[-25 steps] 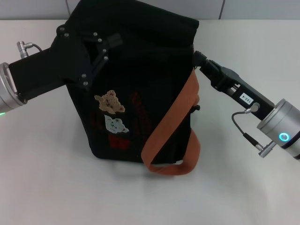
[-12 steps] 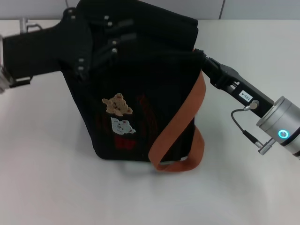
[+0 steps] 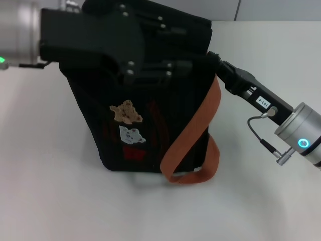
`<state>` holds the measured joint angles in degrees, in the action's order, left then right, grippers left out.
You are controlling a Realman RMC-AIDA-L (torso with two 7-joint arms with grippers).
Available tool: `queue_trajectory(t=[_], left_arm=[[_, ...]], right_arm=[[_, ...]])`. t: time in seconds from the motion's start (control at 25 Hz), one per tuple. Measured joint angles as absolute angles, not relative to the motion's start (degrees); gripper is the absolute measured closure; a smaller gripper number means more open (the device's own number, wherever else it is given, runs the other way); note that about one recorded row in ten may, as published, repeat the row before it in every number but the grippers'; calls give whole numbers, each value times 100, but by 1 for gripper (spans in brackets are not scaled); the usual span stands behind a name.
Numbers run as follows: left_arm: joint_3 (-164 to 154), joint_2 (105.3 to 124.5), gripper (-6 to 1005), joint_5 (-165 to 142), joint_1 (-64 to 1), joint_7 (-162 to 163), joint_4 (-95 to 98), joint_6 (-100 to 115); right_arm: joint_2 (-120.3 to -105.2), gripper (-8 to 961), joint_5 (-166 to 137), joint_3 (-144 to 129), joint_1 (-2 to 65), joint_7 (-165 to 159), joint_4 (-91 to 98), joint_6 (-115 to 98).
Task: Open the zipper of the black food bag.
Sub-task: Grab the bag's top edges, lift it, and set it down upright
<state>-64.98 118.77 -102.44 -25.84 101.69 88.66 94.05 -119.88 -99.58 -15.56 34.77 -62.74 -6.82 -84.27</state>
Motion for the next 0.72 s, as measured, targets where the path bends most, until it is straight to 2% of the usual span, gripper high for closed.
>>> queue_trajectory(t=[0.16, 0.52, 0.72], left_arm=[[-6862, 11880, 516, -11028, -2762, 10729, 9286, 9203], [-7461, 11902, 520, -11565, -2840, 10986, 9328, 8870], [-7551, 11900, 613, -11579, -2786, 10929, 9269, 8629]], right_arm=[[-11988, 937, -9958, -1556, 3453, -6274, -638, -8424], [-11985, 938, -9958, -1556, 3478, -6274, -616, -8419], [-11981, 938, -9958, -1556, 3480, -6274, -592, -8418]])
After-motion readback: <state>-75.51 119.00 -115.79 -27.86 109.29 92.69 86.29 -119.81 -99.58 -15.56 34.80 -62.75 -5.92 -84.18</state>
